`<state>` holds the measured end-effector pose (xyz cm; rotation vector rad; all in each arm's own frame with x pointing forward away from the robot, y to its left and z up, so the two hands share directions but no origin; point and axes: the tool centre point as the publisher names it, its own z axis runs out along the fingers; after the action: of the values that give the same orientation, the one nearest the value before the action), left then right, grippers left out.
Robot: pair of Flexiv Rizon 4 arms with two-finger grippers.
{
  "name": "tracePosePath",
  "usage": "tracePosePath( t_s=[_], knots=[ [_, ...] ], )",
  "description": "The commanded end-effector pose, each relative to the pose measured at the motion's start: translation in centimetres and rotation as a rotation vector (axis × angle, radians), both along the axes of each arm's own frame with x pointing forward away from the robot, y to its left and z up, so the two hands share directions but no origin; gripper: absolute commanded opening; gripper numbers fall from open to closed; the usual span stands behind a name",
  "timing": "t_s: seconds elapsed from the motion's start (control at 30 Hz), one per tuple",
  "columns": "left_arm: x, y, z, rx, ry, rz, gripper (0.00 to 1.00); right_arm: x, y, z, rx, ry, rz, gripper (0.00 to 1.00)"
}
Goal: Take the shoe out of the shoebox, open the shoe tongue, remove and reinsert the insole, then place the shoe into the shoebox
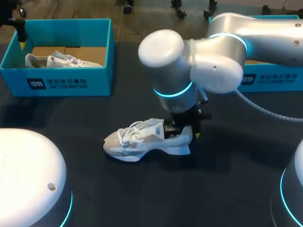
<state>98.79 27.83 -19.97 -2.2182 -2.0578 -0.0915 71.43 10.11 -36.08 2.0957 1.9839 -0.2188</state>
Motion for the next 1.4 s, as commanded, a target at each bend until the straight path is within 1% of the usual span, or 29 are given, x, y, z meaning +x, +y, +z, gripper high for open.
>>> tracePosePath(
  t_s=[0.03, 0.43, 0.73, 0.87, 0.9, 0.93, 0.97, 1.0, 1.03, 1.07, 1.17, 1.2, 1.27, 1.37, 1.4],
  knots=[
    [0.0, 0.0, 0.0, 0.001, -0.001, 0.000, 1.00, -0.4, -0.3, -0.8, 0.027, -0.007, 0.011, 0.00],
    [0.0, 0.0, 0.0, 0.001, -0.001, 0.000, 1.00, -0.7, -0.4, -2.1, 0.040, 0.012, 0.004, 0.00],
    [0.0, 0.0, 0.0, 0.001, -0.001, 0.000, 1.00, -0.3, -0.6, -3.2, 0.067, 0.012, 0.012, 0.00],
    [0.0, 0.0, 0.0, 0.001, -0.001, 0.000, 1.00, -0.3, -0.7, -3.3, 0.079, 0.014, 0.012, 0.00],
    [0.0, 0.0, 0.0, 0.001, -0.001, 0.000, 1.00, -0.3, -0.8, -3.3, 0.081, 0.014, 0.011, 0.24],
    [0.0, 0.0, 0.0, 0.001, -0.001, 0.000, 1.00, -0.3, -0.8, -3.3, 0.086, 0.013, 0.009, 0.37],
    [0.0, 0.0, 0.0, 0.001, -0.001, 0.000, 1.00, -0.3, -0.9, -3.3, 0.089, 0.011, 0.010, 0.44],
    [0.0, 0.0, 0.0, 0.001, -0.001, 0.000, 1.00, -0.3, -0.9, -3.2, 0.090, 0.011, 0.010, 0.60],
    [0.0, 0.0, 0.0, 0.001, -0.001, 0.000, 1.00, -0.3, -0.9, -3.0, 0.097, 0.009, 0.012, 0.98],
    [0.0, 0.0, 0.0, 0.001, -0.001, 0.000, 1.00, -0.3, -0.8, -2.8, 0.103, 0.005, 0.013, 1.00],
    [0.0, 0.0, 0.0, 0.001, -0.001, 0.000, 1.00, -0.3, -0.8, -1.7, 0.124, -0.007, 0.003, 1.00],
    [0.0, 0.0, 0.0, 0.001, -0.001, 0.000, 1.00, -0.3, -0.8, -1.4, 0.134, 0.000, -0.006, 1.00],
    [0.0, 0.0, 0.0, 0.001, -0.001, 0.000, 1.00, -0.3, -1.0, -0.8, 0.168, -0.003, -0.004, 1.00],
    [0.0, 0.0, 0.0, 0.001, -0.001, 0.000, 1.00, -0.3, -1.5, 0.9, 0.249, -0.005, -0.010, 1.00],
    [0.0, 0.0, 0.0, 0.001, -0.001, 0.000, 1.00, -0.3, -1.7, 1.4, 0.267, 0.011, -0.017, 1.00]
  ],
)
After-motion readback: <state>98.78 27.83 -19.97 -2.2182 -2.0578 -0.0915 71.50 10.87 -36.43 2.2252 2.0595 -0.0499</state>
